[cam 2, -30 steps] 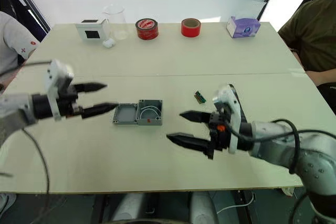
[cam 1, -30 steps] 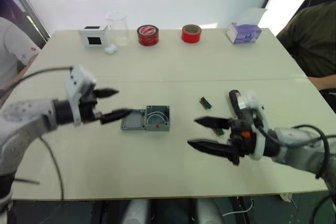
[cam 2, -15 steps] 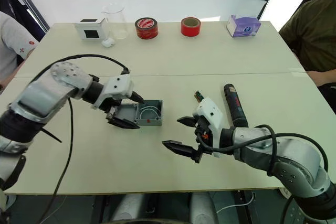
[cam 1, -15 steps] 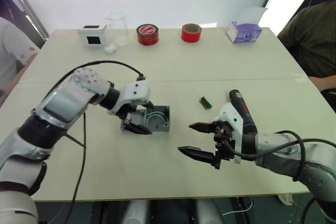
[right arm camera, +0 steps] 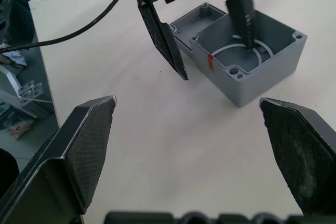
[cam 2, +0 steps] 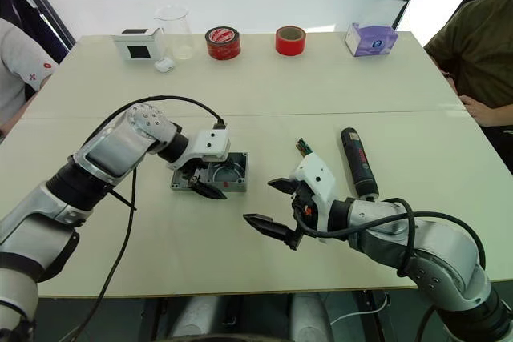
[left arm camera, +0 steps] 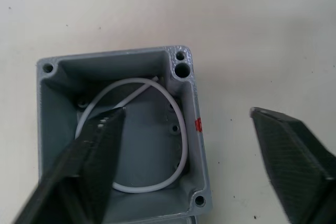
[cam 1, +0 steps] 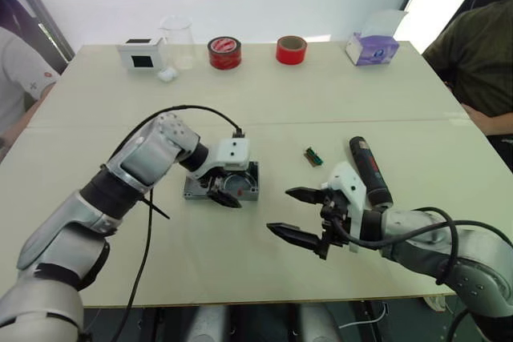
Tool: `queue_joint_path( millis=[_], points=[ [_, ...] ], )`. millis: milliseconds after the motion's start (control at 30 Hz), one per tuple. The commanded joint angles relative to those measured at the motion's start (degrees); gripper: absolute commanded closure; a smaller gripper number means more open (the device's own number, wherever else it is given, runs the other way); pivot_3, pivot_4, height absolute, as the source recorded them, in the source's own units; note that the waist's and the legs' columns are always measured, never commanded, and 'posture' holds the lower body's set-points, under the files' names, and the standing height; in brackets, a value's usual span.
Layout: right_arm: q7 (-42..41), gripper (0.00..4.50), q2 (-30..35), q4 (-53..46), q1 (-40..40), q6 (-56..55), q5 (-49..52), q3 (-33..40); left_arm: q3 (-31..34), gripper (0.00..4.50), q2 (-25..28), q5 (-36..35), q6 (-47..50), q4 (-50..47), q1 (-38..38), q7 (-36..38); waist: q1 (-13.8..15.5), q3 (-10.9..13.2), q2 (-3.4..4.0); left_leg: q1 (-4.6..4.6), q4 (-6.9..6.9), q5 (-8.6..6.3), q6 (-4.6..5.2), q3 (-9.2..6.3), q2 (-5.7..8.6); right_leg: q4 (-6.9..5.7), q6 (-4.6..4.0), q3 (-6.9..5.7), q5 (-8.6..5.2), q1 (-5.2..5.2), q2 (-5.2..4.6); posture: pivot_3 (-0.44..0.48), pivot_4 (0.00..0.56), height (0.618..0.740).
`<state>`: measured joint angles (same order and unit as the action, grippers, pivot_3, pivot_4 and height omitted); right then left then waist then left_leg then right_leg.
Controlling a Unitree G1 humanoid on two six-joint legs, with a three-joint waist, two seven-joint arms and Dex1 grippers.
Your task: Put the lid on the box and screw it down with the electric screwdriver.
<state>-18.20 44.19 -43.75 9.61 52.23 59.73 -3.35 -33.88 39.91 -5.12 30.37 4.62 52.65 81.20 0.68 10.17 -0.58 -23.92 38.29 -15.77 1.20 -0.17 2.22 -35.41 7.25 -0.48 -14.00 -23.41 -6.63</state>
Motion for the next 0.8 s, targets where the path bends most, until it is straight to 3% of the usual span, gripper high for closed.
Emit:
queue_joint_path(
  millis=[33, 200, 233, 467, 567, 667, 800],
  points=[
    [0.3, 0.00, -0.7, -1.7, 0.3, -0.2, -0.4, 1.1, 0.5, 2.29, -0.4, 1.5, -1.1, -0.3, 0.9, 1.1, 0.0, 0.0, 0.00, 0.00, 0.00, 0.00, 0.00, 0.00, 0.00, 0.00, 0.00, 0.00, 0.00, 0.00, 0.00, 0.000, 0.150, 0.740],
    [0.8, 0.00, -1.4, -1.4, 0.0, -0.2, -1.0, 1.2, 0.1, 4.28, -1.4, 3.1, -2.3, 0.9, 1.1, 2.4, 0.0, 0.0, 0.00, 0.00, 0.01, 0.00, 0.00, -0.01, 0.00, -0.02, 0.00, 0.00, 0.00, 0.00, 0.00, 0.000, 0.150, 0.740],
    [0.8, 0.00, -1.4, -1.5, 0.0, -0.1, -1.0, 1.2, 0.1, 4.46, -1.6, 3.2, -2.3, 0.9, 1.0, 2.6, 0.1, 0.0, 0.00, 0.00, 0.01, 0.00, 0.00, -0.01, 0.00, -0.02, 0.00, 0.00, 0.00, 0.00, 0.00, 0.000, 0.150, 0.740],
    [0.5, 0.00, -1.0, -1.7, -0.3, 0.7, -0.7, 1.5, 0.4, 4.46, -2.3, 4.5, -3.7, 1.6, 0.6, 4.1, 0.0, 0.0, 0.00, 0.01, 0.04, 0.00, 0.00, -0.05, 0.01, -0.03, 0.00, -0.02, 0.00, 0.03, -0.01, 0.000, 0.150, 0.740],
    [-0.7, 0.00, 0.3, -2.1, -1.5, 1.3, 0.0, 2.3, 0.8, 4.46, -3.3, 4.7, -8.9, 4.5, 1.5, 5.1, 0.2, 0.0, 0.00, 0.01, 0.04, 0.00, 0.00, -0.04, 0.02, -0.03, 0.00, -0.02, 0.00, 0.04, -0.01, 0.000, 0.150, 0.740],
    [-2.8, 0.00, 2.3, -2.5, -3.5, 2.0, 1.9, 4.6, 1.8, 4.46, -3.6, 0.5, -19.4, 7.3, 3.5, 10.6, 0.2, 0.0, 0.00, 0.00, 0.07, 0.00, 0.00, -0.05, 0.03, -0.04, 0.00, -0.02, 0.00, 0.05, -0.02, 0.000, 0.150, 0.740],
    [-3.7, 0.00, 4.2, -3.4, -5.6, 2.5, 3.5, 6.7, -1.9, 4.46, -1.8, -5.4, -25.0, 9.4, 7.1, 11.3, 0.0, 0.0, -0.01, -0.02, 0.07, 0.00, 0.00, -0.05, 0.02, -0.02, 0.00, -0.01, 0.00, 0.02, -0.04, 0.000, 0.150, 0.740]
  ],
)
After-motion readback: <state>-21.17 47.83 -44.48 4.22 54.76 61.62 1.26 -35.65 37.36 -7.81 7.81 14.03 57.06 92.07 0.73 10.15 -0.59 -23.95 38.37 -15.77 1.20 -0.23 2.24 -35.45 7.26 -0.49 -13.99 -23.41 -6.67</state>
